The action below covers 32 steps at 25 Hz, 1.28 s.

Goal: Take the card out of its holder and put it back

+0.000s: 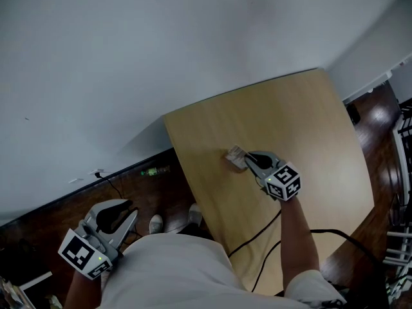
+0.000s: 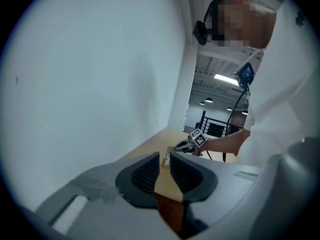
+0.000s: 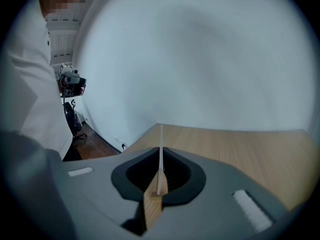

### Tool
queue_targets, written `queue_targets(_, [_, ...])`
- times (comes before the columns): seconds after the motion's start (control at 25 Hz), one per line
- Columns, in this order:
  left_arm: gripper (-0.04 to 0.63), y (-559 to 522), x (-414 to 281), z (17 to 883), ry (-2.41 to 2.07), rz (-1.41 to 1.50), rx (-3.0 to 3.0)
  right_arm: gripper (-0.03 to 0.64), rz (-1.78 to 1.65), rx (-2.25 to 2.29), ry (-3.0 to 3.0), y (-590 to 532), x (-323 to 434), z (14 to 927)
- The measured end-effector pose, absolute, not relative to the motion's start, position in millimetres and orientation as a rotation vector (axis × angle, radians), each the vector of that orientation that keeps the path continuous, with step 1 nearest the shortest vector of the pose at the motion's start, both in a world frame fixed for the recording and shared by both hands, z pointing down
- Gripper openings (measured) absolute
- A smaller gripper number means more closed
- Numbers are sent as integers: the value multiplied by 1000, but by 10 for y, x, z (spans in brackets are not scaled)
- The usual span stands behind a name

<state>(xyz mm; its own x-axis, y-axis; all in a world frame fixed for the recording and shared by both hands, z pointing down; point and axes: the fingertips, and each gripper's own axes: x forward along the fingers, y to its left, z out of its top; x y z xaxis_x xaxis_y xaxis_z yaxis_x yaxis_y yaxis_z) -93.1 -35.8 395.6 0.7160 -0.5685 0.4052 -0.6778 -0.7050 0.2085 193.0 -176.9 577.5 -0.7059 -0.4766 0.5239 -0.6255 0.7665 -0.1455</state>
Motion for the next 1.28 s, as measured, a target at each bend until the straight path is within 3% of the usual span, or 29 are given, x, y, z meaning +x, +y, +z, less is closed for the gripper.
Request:
queue_targets(0.72, [72,-374,-1262,3974,-829,426,2664,46,294,1164,-2434,-1688,1868,5173])
queue_targets(1.28, [72,-117,-1581,3916,-592,410,2814,46,238,1398,-2394,-246,1109,4428])
